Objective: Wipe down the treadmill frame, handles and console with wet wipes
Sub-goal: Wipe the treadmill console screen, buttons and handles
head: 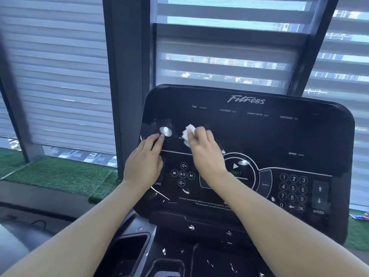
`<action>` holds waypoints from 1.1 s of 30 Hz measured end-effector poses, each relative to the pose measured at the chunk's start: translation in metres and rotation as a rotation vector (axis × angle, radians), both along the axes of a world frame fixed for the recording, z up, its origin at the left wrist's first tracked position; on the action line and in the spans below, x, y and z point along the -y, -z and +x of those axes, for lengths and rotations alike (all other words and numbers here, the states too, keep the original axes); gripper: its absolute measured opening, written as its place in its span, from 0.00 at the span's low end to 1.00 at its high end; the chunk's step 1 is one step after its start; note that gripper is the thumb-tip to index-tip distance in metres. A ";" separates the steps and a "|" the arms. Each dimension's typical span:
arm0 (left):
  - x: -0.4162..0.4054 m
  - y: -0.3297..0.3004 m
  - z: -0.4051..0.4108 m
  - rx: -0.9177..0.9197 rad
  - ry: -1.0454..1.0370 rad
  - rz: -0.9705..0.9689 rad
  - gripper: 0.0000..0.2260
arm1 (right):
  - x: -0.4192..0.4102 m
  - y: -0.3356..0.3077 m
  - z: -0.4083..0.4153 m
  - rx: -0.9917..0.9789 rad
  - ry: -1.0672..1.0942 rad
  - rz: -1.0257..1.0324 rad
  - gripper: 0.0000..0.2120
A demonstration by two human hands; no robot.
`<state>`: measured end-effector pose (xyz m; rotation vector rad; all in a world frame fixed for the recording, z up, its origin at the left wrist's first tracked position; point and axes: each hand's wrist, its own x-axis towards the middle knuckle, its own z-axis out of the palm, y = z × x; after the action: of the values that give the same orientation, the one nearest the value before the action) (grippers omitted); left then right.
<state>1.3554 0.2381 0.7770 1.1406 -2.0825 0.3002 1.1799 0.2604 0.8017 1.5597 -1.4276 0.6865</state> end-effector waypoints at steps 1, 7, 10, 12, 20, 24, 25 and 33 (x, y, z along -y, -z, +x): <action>-0.001 -0.001 0.000 0.000 0.000 0.010 0.25 | 0.000 -0.002 -0.002 -0.021 0.002 -0.015 0.26; -0.003 -0.001 -0.002 0.019 -0.033 0.021 0.26 | 0.017 -0.044 0.015 -0.006 0.004 0.000 0.23; -0.003 0.000 -0.002 0.015 -0.018 0.035 0.26 | 0.013 -0.024 0.011 -0.049 -0.001 -0.026 0.23; -0.003 0.001 -0.002 0.007 -0.014 0.057 0.27 | 0.004 -0.003 0.006 -0.105 -0.024 -0.023 0.25; -0.002 0.001 0.008 0.053 0.002 -0.011 0.27 | 0.024 -0.040 0.013 -0.019 0.005 -0.041 0.24; 0.002 0.005 0.021 0.068 0.033 -0.051 0.28 | 0.032 -0.015 0.044 -0.096 -0.069 -0.006 0.22; 0.003 0.007 0.024 0.066 0.035 -0.062 0.28 | 0.034 -0.009 0.049 -0.127 -0.077 0.006 0.23; 0.004 0.020 0.048 0.074 0.008 -0.015 0.28 | 0.057 -0.048 0.061 -0.090 -0.078 -0.042 0.22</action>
<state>1.4037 0.2337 0.7570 1.1278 -2.1446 0.3591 1.2409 0.2032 0.8496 1.6002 -1.2849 0.6790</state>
